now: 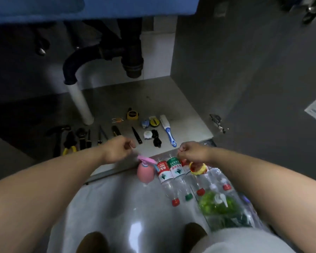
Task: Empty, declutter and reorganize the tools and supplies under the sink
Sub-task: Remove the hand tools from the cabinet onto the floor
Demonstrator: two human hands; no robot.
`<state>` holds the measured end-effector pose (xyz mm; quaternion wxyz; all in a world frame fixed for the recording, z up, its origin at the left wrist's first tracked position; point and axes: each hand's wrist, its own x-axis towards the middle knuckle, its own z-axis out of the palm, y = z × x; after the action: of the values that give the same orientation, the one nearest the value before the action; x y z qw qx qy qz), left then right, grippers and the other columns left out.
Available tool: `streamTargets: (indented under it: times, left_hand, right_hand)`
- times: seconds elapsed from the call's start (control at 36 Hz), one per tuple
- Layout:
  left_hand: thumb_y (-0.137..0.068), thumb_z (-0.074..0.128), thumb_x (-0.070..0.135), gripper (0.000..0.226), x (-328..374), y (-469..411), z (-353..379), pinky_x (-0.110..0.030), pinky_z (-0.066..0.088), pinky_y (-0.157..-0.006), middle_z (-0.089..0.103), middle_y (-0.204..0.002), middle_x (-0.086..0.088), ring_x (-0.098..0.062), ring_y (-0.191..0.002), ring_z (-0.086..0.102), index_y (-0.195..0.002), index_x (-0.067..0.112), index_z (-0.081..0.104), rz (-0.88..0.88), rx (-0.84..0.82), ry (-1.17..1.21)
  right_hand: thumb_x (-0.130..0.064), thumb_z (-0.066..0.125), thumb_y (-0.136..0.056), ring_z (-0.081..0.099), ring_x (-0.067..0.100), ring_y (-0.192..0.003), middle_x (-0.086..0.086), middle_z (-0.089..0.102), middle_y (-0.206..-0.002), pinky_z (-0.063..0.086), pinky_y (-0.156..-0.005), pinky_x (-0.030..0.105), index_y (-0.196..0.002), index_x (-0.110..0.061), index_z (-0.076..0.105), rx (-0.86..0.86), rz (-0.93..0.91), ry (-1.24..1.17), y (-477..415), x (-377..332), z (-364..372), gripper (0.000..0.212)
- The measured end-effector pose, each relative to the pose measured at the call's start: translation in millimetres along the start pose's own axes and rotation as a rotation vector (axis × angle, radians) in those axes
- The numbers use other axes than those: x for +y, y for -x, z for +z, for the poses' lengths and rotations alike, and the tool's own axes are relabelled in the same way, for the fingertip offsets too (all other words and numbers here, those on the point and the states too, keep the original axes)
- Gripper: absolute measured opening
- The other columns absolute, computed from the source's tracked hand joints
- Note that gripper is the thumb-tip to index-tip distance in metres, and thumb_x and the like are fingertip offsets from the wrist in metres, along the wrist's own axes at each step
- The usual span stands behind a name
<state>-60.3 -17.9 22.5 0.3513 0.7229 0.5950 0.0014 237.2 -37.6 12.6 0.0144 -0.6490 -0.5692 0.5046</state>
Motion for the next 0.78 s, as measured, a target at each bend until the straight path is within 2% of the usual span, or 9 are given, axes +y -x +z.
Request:
streamTargets:
  times: [0.11,0.19,0.28,0.33,0.39,0.44,0.56,0.67,0.78]
  left_hand:
    - [-0.099,0.06,0.011,0.024,-17,-34,12,-0.022,0.046,-0.084,0.068,-0.116,-0.008,-0.022,-0.109,0.064,-0.122,0.01,0.064,-0.02,0.013,0.041]
    - [-0.098,0.06,0.009,0.029,-21,-62,22,-0.027,0.05,-0.094,0.066,-0.121,-0.004,-0.018,-0.111,0.062,-0.126,0.013,0.063,-0.007,0.021,0.071]
    - [-0.096,0.062,0.012,0.038,-20,-89,32,-0.037,0.049,-0.104,0.061,-0.13,-0.003,-0.022,-0.119,0.06,-0.131,0.023,0.06,0.001,0.065,0.072]
    - [-0.095,0.065,0.015,0.048,-20,-106,39,-0.035,0.045,-0.11,0.054,-0.14,-0.003,-0.023,-0.126,0.056,-0.141,0.027,0.054,0.018,0.102,0.039]
    - [-0.093,0.068,0.016,0.058,-19,-123,43,-0.029,0.038,-0.111,0.049,-0.146,-0.004,-0.025,-0.132,0.05,-0.147,0.027,0.049,0.057,0.16,-0.005]
    - [-0.091,0.069,0.015,0.059,-18,-138,46,-0.03,0.036,-0.112,0.051,-0.146,-0.006,-0.027,-0.134,0.048,-0.146,0.025,0.052,0.101,0.189,-0.02]
    - [-0.089,0.071,0.017,0.055,-16,-162,52,-0.043,0.042,-0.108,0.054,-0.145,-0.007,-0.029,-0.134,0.049,-0.142,0.02,0.056,0.158,0.168,-0.103]
    - [-0.092,0.068,0.019,0.051,-14,-176,61,-0.042,0.044,-0.105,0.055,-0.143,-0.008,-0.03,-0.131,0.05,-0.142,0.021,0.056,0.154,0.205,-0.227]
    - [-0.096,0.063,0.02,0.042,-14,-179,69,-0.04,0.043,-0.101,0.057,-0.138,-0.008,-0.03,-0.129,0.051,-0.138,0.019,0.059,0.132,0.289,-0.325]
  right_hand:
    - [-0.023,0.063,-0.093,0.068,0.024,-0.092,0.009,0.071,-0.1,0.053,-0.072,0.031,-0.098,-0.014,0.067,0.084,-0.067,0.17,-53,-24,-1,0.011]
    - [-0.025,0.063,-0.092,0.062,0.021,-0.089,0.005,0.067,-0.098,0.042,-0.071,0.027,-0.097,-0.016,0.063,0.197,-0.093,0.243,-90,-28,1,0.01]
    - [-0.023,0.062,-0.091,0.06,0.024,-0.087,0.005,0.062,-0.095,0.044,-0.072,0.028,-0.084,-0.022,0.054,0.278,-0.114,0.276,-119,-28,6,0.01]
    - [-0.024,0.064,-0.09,0.06,0.024,-0.087,0.005,0.061,-0.094,0.045,-0.072,0.029,-0.078,-0.025,0.05,0.299,-0.123,0.295,-134,-27,10,0.018]
    - [-0.032,0.069,-0.087,0.06,0.023,-0.087,0.005,0.063,-0.097,0.043,-0.071,0.027,-0.086,-0.021,0.057,0.313,-0.121,0.322,-147,-25,14,0.016]
    - [-0.042,0.072,-0.085,0.061,0.023,-0.088,0.006,0.064,-0.097,0.044,-0.069,0.029,-0.098,-0.015,0.061,0.346,-0.117,0.348,-158,-23,22,0.032]
    - [-0.049,0.072,-0.084,0.059,0.024,-0.081,0.009,0.06,-0.088,0.04,-0.06,0.028,-0.091,-0.011,0.055,0.411,-0.072,0.373,-176,-21,40,0.042]
    - [-0.042,0.069,-0.088,0.056,0.024,-0.082,0.006,0.053,-0.087,0.042,-0.068,0.029,-0.095,-0.014,0.049,0.429,-0.028,0.313,-189,-18,54,0.035]
    - [-0.031,0.059,-0.097,0.054,0.019,-0.075,0.006,0.055,-0.088,0.042,-0.063,0.027,-0.096,-0.012,0.056,0.46,0.039,0.274,-195,-14,60,0.02]
